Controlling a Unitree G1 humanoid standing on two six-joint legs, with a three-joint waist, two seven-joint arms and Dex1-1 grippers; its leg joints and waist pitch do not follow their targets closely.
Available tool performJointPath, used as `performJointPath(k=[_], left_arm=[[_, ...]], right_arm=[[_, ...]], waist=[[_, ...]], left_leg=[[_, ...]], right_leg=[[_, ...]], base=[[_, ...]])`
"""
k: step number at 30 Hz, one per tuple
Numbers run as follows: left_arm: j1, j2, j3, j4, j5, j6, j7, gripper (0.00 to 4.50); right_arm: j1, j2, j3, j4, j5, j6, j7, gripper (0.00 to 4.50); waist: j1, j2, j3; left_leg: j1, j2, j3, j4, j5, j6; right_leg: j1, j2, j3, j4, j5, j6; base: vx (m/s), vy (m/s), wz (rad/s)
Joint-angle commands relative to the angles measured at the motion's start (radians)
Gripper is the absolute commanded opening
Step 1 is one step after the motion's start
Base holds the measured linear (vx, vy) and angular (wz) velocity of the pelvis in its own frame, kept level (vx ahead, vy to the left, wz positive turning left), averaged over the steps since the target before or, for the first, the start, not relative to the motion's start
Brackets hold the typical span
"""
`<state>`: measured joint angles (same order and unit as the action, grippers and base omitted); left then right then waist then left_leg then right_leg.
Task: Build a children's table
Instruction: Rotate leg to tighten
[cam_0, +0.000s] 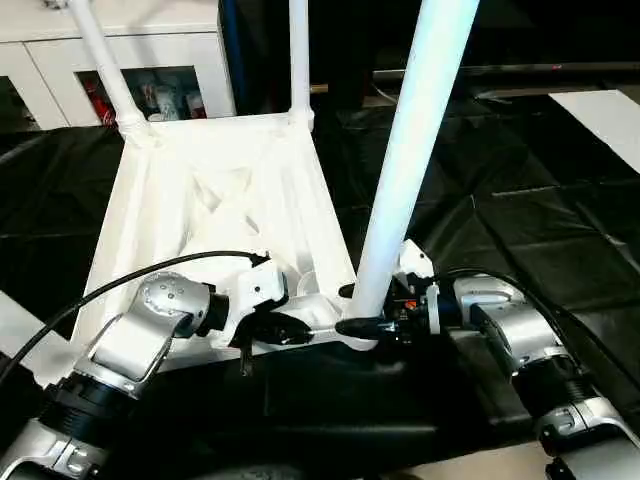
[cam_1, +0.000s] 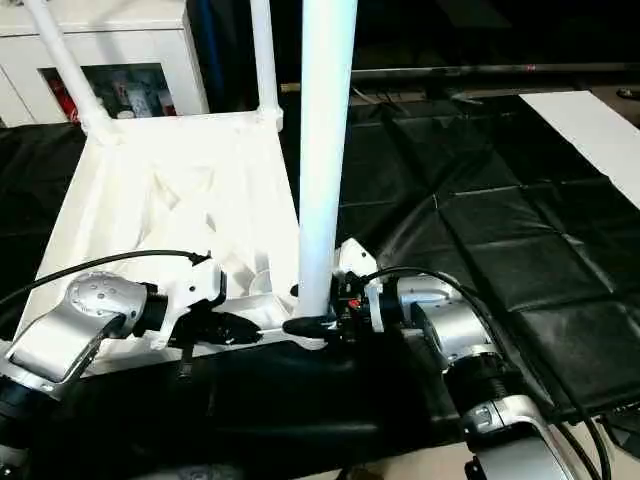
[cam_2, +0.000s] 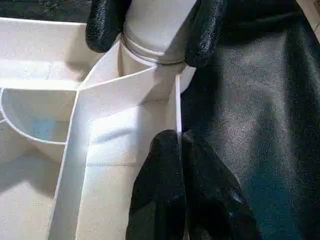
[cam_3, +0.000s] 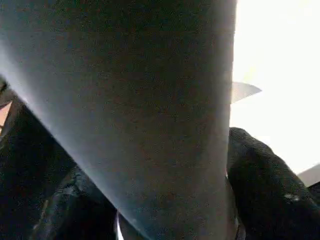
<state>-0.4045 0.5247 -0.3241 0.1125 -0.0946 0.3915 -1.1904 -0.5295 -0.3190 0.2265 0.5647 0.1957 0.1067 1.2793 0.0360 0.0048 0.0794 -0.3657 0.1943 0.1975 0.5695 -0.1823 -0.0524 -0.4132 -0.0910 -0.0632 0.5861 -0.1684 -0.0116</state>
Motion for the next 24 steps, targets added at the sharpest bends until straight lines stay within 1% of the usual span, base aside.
performJointPath(k=[1,2,3,4,5,6,7,8,9,10,11,12,13,14,15,16,17,19,20,21,22,23,24], left_arm=[[0.006,-0.028,-0.010,0.019,0.019,0.028,0.067,0.00],[0.006,-0.028,-0.010,0.019,0.019,0.028,0.067,0.00],[-0.002,-0.062,0.005,0.031,0.028,0.039,0.126,0.00],[-0.002,-0.062,0.005,0.031,0.028,0.039,0.126,0.00],[-0.007,-0.081,0.014,0.034,0.033,0.051,0.161,0.00],[-0.010,-0.094,0.022,0.036,0.035,0.058,0.186,0.00],[-0.020,-0.130,0.041,0.050,0.041,0.076,0.252,0.00],[-0.022,-0.139,0.044,0.054,0.043,0.080,0.268,0.00],[-0.030,-0.180,0.059,0.067,0.053,0.095,0.337,0.00],[-0.030,-0.185,0.061,0.068,0.054,0.097,0.345,0.00],[-0.030,-0.223,0.078,0.072,0.052,0.110,0.399,0.00],[-0.027,-0.240,0.084,0.075,0.050,0.108,0.421,0.00],[-0.026,-0.247,0.086,0.076,0.050,0.107,0.429,0.00],[-0.021,-0.268,0.084,0.079,0.051,0.105,0.449,0.00],[-0.016,-0.286,0.075,0.074,0.056,0.108,0.462,0.00],[-0.014,-0.306,0.068,0.068,0.057,0.113,0.476,0.00],[-0.017,-0.322,0.068,0.071,0.054,0.118,0.484,0.00],[-0.038,-0.356,0.046,0.099,0.074,0.108,0.507,0.00],[-0.047,-0.368,0.044,0.103,0.075,0.108,0.515,0.00],[-0.053,-0.377,0.045,0.106,0.074,0.110,0.522,0.00],[-0.056,-0.380,0.045,0.107,0.073,0.110,0.523,0.00],[-0.068,-0.391,0.045,0.113,0.070,0.109,0.526,0.00],[-0.074,-0.390,0.041,0.116,0.071,0.103,0.523,0.00]], right_arm=[[0.006,0.025,-0.002,0.021,-0.021,0.005,-0.067,2.68],[0.006,0.025,-0.002,0.021,-0.021,0.005,-0.067,2.68],[0.023,0.046,-0.021,0.022,-0.021,0.002,-0.134,2.63],[0.023,0.046,-0.021,0.022,-0.021,0.002,-0.134,2.62],[0.033,0.062,-0.037,0.022,-0.025,-0.001,-0.186,2.61],[0.038,0.081,-0.049,0.027,-0.030,-0.008,-0.239,2.60],[0.044,0.129,-0.081,0.059,-0.048,-0.030,-0.382,2.59],[0.045,0.141,-0.087,0.067,-0.052,-0.035,-0.417,2.59],[0.050,0.183,-0.112,0.097,-0.068,-0.055,-0.548,2.58],[0.050,0.189,-0.116,0.099,-0.068,-0.055,-0.562,2.58],[0.055,0.239,-0.144,0.114,-0.065,-0.055,-0.674,2.58],[0.056,0.268,-0.158,0.121,-0.063,-0.055,-0.726,2.58],[0.056,0.279,-0.162,0.123,-0.062,-0.055,-0.745,2.58],[0.059,0.314,-0.172,0.125,-0.059,-0.053,-0.793,2.58],[0.063,0.341,-0.175,0.123,-0.062,-0.052,-0.827,2.58],[0.066,0.370,-0.172,0.118,-0.069,-0.051,-0.860,2.58],[0.067,0.389,-0.162,0.116,-0.078,-0.058,-0.874,2.58],[0.072,0.440,-0.111,0.106,-0.110,-0.093,-0.873,2.58],[0.075,0.450,-0.098,0.099,-0.112,-0.096,-0.863,2.58],[0.076,0.457,-0.091,0.097,-0.114,-0.099,-0.862,2.93],[0.076,0.458,-0.091,0.095,-0.110,-0.098,-0.856,3.13],[0.075,0.465,-0.094,0.087,-0.089,-0.092,-0.830,3.13],[0.074,0.457,-0.089,0.086,-0.094,-0.094,-0.818,3.27]], waist=[[0.005,0.020,-0.054],[0.002,0.014,-0.053],[0.003,0.014,-0.052],[0.003,0.018,-0.048],[0.001,0.018,-0.048],[0.003,0.035,-0.047],[-0.002,0.034,-0.041],[-0.007,0.029,-0.040],[-0.010,0.024,-0.041],[-0.013,0.026,-0.036],[-0.018,0.037,-0.037],[-0.022,0.033,-0.036],[-0.026,0.035,-0.035],[-0.028,0.043,-0.035],[-0.035,0.038,-0.034],[-0.036,0.039,-0.033],[-0.037,0.040,-0.032],[-0.037,0.035,-0.031],[-0.037,0.037,-0.031],[-0.036,0.034,-0.030],[-0.037,0.036,-0.030],[-0.036,0.033,-0.033],[-0.035,0.038,-0.033]], left_leg=[[0.016,0.038,-0.013,-0.068,-0.246,0.028],[0.016,0.038,-0.012,-0.069,-0.257,0.026],[0.014,0.036,-0.014,-0.069,-0.270,0.021],[0.015,0.036,-0.014,-0.072,-0.286,0.014],[0.017,0.035,-0.016,-0.073,-0.311,0.009],[0.017,0.035,-0.018,-0.074,-0.322,0.001],[0.015,0.034,-0.020,-0.077,-0.346,-0.013],[0.012,0.032,-0.023,-0.079,-0.362,-0.019],[0.008,0.029,-0.030,-0.081,-0.376,-0.026],[0.008,0.028,-0.031,-0.082,-0.379,-0.028],[0.015,0.026,-0.035,-0.081,-0.403,-0.027],[0.015,0.025,-0.034,-0.081,-0.407,-0.025],[0.015,0.023,-0.036,-0.081,-0.420,-0.024],[0.017,0.022,-0.037,-0.081,-0.427,-0.024],[0.017,0.021,-0.038,-0.080,-0.445,-0.018],[0.018,0.021,-0.037,-0.081,-0.446,-0.014],[0.019,0.021,-0.038,-0.081,-0.452,-0.013],[0.021,0.021,-0.039,-0.083,-0.464,-0.008],[0.021,0.022,-0.039,-0.084,-0.464,-0.007],[0.022,0.022,-0.038,-0.085,-0.464,-0.003],[0.022,0.022,-0.037,-0.086,-0.468,-0.002],[0.022,0.022,-0.037,-0.087,-0.466,0.000],[0.021,0.024,-0.040,-0.089,-0.465,0.001]], right_leg=[[0.045,-0.047,0.044,-0.063,-0.253,-0.257],[0.043,-0.046,0.044,-0.067,-0.257,-0.255],[0.046,-0.047,0.044,-0.067,-0.275,-0.251],[0.041,-0.046,0.044,-0.073,-0.304,-0.243],[0.042,-0.046,0.043,-0.077,-0.342,-0.230],[0.042,-0.048,0.042,-0.077,-0.357,-0.226],[0.039,-0.048,0.041,-0.083,-0.391,-0.209],[0.041,-0.048,0.037,-0.085,-0.421,-0.199],[0.047,-0.049,0.032,-0.086,-0.478,-0.168],[0.043,-0.050,0.032,-0.091,-0.505,-0.154],[0.040,-0.052,0.028,-0.100,-0.560,-0.130],[0.038,-0.051,0.027,-0.106,-0.568,-0.123],[0.035,-0.050,0.025,-0.109,-0.581,-0.116],[0.033,-0.050,0.024,-0.110,-0.587,-0.112],[0.032,-0.047,0.021,-0.114,-0.596,-0.106],[0.028,-0.047,0.024,-0.115,-0.595,-0.103],[0.027,-0.047,0.023,-0.117,-0.600,-0.101],[0.023,-0.046,0.022,-0.120,-0.609,-0.089],[0.023,-0.047,0.023,-0.121,-0.604,-0.088],[0.022,-0.046,0.024,-0.120,-0.595,-0.089],[0.022,-0.045,0.024,-0.120,-0.587,-0.091],[0.025,-0.045,0.023,-0.120,-0.581,-0.092],[0.027,-0.046,0.023,-0.118,-0.568,-0.096]], base=[[0.000,0.000,0.00],[0.000,0.000,0.00],[0.000,0.000,0.00],[0.000,0.000,0.00],[0.000,0.000,0.00],[0.000,0.000,0.00],[0.000,0.000,0.00],[0.000,0.000,0.00],[0.000,0.000,0.00],[0.000,0.000,0.00],[0.000,0.000,0.00],[0.000,0.000,0.00],[0.000,0.000,0.00],[0.000,0.000,0.00],[0.000,0.000,0.00],[0.000,0.000,0.00],[0.000,0.000,0.00],[0.000,0.000,0.00],[0.000,0.000,0.00],[0.000,0.000,0.00],[0.000,0.000,0.00],[0.000,0.000,0.00],[0.000,0.000,0.00]])
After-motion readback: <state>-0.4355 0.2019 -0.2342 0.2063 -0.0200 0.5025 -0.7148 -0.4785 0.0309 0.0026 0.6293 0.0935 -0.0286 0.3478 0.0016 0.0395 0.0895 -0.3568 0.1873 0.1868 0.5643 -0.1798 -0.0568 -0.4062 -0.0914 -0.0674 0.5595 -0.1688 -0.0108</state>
